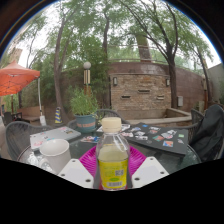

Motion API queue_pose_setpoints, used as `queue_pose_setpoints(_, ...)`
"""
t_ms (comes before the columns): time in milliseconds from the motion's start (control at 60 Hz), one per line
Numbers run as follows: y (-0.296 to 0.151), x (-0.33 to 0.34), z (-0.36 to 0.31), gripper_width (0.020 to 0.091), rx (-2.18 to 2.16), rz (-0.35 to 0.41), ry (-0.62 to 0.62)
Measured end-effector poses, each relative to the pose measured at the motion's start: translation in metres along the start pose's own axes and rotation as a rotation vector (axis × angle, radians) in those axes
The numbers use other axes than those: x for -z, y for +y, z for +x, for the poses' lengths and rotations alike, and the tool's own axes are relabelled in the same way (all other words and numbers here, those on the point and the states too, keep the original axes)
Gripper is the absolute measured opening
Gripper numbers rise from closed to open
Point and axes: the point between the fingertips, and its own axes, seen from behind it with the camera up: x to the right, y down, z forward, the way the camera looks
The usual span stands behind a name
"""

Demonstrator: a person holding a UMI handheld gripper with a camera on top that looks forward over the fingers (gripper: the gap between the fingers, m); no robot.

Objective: Pour water

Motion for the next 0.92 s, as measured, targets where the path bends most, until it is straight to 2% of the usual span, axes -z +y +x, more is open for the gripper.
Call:
queue_pose_setpoints(100, 0.0, 0.002, 0.0, 0.0392, 0.006, 0.01, 0.005)
queue_pose_setpoints(217, -0.001, 0.005, 0.003, 0.053, -0.018, -0.004, 0.007)
queue_pose_setpoints(250, 0.001, 0.009, 0.009, 0.0594, -0.023, -0.026, 0.025)
queue_pose_setpoints(317, 0.003, 0.019, 0.011, 0.0794, -0.035, -0.042, 0.031)
queue_pose_setpoints(350, 0.0, 0.025, 0.013, 0.085, -0.034, -0.041, 0.033)
queue_pose_setpoints(583, -0.001, 0.13, 0.003, 0.0837, 0.015, -0.081, 0.018)
queue_pose_setpoints(783, -0.01, 0.236, -0.009, 0.0836, 0.033, -0.061, 0.005)
queue_pose_setpoints(917, -0.017, 0.283, -0.025, 0.0833, 0.023, -0.03, -0.037)
